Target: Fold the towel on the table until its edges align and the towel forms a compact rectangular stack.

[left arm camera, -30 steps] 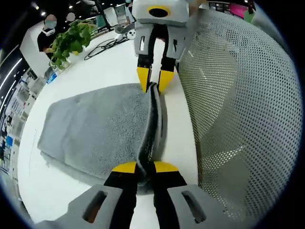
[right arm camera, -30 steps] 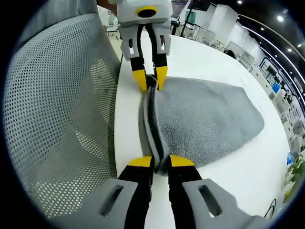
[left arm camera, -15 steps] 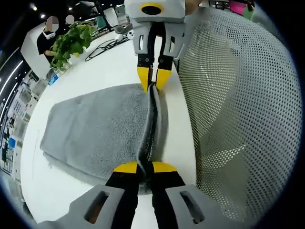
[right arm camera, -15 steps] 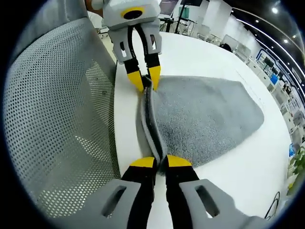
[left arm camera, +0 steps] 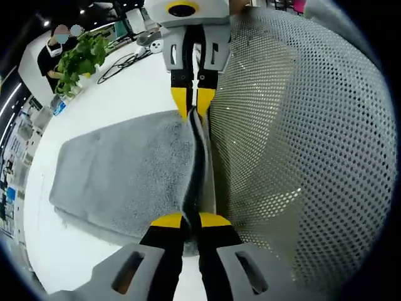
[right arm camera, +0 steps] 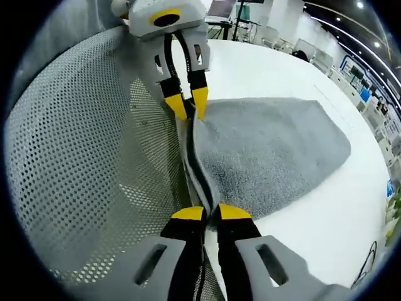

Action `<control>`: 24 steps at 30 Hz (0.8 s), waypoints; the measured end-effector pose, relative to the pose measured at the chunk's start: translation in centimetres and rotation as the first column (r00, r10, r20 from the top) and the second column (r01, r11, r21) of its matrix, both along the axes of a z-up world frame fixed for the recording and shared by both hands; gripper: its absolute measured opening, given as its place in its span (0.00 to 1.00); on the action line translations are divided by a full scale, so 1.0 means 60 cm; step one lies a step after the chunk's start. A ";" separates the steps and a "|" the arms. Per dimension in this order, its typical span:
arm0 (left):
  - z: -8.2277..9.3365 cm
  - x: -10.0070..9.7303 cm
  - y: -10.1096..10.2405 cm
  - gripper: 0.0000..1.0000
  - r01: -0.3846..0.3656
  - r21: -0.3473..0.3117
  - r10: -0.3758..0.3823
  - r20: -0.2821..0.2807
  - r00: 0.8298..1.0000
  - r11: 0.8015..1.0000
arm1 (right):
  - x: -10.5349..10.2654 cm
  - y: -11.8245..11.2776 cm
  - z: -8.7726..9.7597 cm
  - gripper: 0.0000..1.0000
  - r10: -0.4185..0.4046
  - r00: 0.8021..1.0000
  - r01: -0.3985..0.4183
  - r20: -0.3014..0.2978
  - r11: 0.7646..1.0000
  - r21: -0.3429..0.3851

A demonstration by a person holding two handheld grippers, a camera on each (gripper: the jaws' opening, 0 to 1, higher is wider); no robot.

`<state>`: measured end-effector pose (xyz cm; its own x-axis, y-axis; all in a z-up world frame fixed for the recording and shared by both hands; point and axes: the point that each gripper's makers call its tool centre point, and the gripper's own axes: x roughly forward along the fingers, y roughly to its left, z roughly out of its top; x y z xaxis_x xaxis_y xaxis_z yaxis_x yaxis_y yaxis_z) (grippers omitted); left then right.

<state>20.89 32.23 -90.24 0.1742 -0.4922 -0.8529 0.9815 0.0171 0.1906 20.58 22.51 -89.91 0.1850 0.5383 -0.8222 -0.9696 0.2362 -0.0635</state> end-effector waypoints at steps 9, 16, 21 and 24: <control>0.049 0.000 0.009 0.06 -0.089 -0.082 0.089 -0.007 0.996 0.993 | -0.003 0.005 0.049 0.03 -0.079 0.997 0.078 0.018 0.995 0.061; 0.095 0.013 0.019 0.06 -0.135 -0.135 0.141 0.037 0.989 0.982 | 0.003 0.015 0.092 0.03 -0.126 0.991 0.120 0.049 0.987 0.111; 0.127 0.021 0.023 0.06 -0.169 -0.171 0.181 0.057 0.982 0.971 | 0.008 0.019 0.124 0.03 -0.148 0.987 0.137 0.065 0.979 0.148; 0.147 0.025 0.025 0.06 -0.195 -0.199 0.211 0.061 0.976 0.960 | 0.011 0.020 0.141 0.03 -0.161 0.984 0.147 0.071 0.975 0.168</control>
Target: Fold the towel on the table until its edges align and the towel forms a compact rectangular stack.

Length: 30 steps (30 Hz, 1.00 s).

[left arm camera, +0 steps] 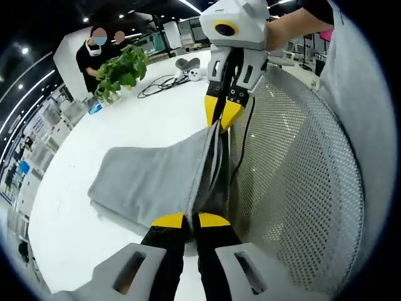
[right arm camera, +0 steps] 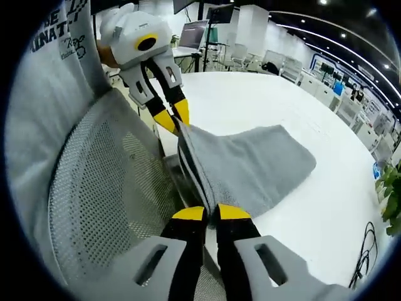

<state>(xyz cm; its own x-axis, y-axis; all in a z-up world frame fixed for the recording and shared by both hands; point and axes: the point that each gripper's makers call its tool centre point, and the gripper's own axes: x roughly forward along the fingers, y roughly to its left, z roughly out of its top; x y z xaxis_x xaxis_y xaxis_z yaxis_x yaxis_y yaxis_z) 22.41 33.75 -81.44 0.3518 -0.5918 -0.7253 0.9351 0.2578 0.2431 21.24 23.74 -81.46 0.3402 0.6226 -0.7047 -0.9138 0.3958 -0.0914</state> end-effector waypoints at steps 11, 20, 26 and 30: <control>0.010 0.001 -0.004 0.06 -0.017 -0.048 0.017 0.001 1.000 0.999 | 0.007 -0.001 0.029 0.03 -0.027 0.999 0.026 0.022 0.999 0.041; -0.048 -0.045 -0.012 0.07 0.107 0.052 -0.104 -0.063 0.993 0.993 | -0.013 0.000 0.002 0.03 0.007 1.000 -0.007 -0.002 1.000 -0.006; -0.079 -0.065 -0.025 0.13 0.162 0.105 -0.157 -0.058 0.986 0.981 | -0.009 0.004 0.006 0.02 0.009 1.000 -0.009 0.003 1.000 -0.005; -0.102 -0.068 -0.031 0.20 0.179 0.131 -0.173 -0.054 0.983 0.975 | -0.006 0.006 0.001 0.02 0.007 1.000 -0.007 -0.006 1.000 -0.003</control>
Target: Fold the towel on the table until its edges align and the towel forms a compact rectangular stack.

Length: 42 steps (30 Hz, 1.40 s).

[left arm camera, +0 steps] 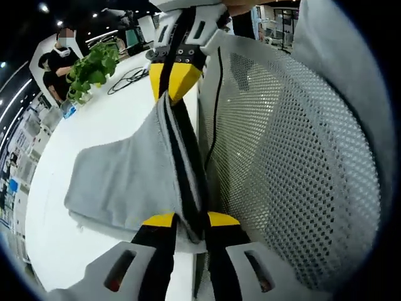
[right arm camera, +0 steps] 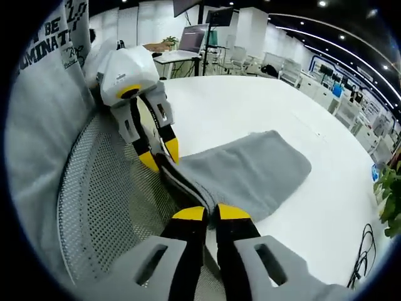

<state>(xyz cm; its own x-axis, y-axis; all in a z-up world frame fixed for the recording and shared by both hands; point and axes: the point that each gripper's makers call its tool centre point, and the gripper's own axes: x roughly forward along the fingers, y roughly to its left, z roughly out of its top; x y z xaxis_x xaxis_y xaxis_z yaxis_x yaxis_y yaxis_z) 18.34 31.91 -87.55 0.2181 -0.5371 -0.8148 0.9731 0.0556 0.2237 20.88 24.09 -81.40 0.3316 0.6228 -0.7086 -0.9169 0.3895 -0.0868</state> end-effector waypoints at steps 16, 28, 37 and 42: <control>-0.006 0.010 -0.048 0.20 -0.031 -0.040 0.030 -0.036 0.999 0.999 | 0.005 -0.001 -0.005 0.01 -0.007 1.000 0.007 -0.022 1.000 0.005; 0.039 0.046 -0.020 0.07 -0.091 -0.051 0.090 -0.021 0.996 0.995 | 0.024 0.006 0.025 0.00 -0.020 1.000 0.020 -0.024 0.999 0.037; 0.115 0.108 -0.001 0.07 -0.105 -0.088 0.110 0.056 0.992 0.991 | 0.075 0.017 0.091 0.00 -0.079 0.996 0.083 -0.031 0.987 0.139; 0.149 0.148 0.006 0.07 -0.109 -0.116 0.119 0.079 0.990 0.987 | 0.106 0.022 0.122 0.00 -0.110 0.993 0.118 -0.051 0.972 0.202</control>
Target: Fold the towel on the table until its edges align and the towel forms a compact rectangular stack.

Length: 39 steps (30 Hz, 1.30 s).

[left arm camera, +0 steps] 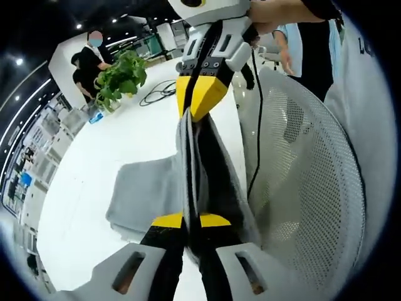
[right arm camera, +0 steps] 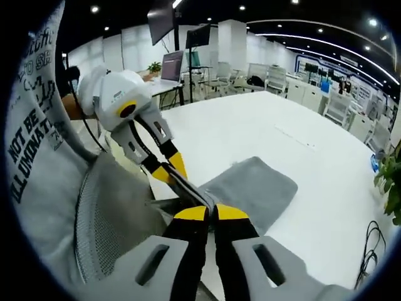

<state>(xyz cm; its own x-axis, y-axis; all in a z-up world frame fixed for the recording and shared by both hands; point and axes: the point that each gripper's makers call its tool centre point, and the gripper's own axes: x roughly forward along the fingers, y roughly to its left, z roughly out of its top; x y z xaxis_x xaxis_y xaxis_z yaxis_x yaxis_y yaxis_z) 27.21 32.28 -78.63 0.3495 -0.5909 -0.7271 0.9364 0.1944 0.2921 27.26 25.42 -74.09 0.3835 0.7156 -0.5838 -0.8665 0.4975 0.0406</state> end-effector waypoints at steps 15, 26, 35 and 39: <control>0.048 0.131 0.006 0.07 -0.001 -0.063 0.003 0.037 0.999 0.998 | 0.118 0.003 0.048 0.00 -0.119 0.979 0.150 -0.165 0.970 0.190; -0.003 0.227 0.003 0.07 -0.043 -0.112 0.036 -0.066 0.997 0.993 | 0.221 -0.003 -0.005 0.00 -0.165 0.937 0.235 -0.307 0.949 0.209; -0.056 0.296 -0.001 0.07 -0.141 -0.164 0.110 -0.183 0.977 0.976 | 0.305 -0.015 -0.071 0.01 -0.206 0.895 0.302 -0.396 0.933 0.198; -0.086 0.317 -0.002 0.07 -0.168 -0.158 0.132 -0.216 0.968 0.973 | 0.331 -0.019 -0.103 0.01 -0.224 0.880 0.319 -0.418 0.932 0.174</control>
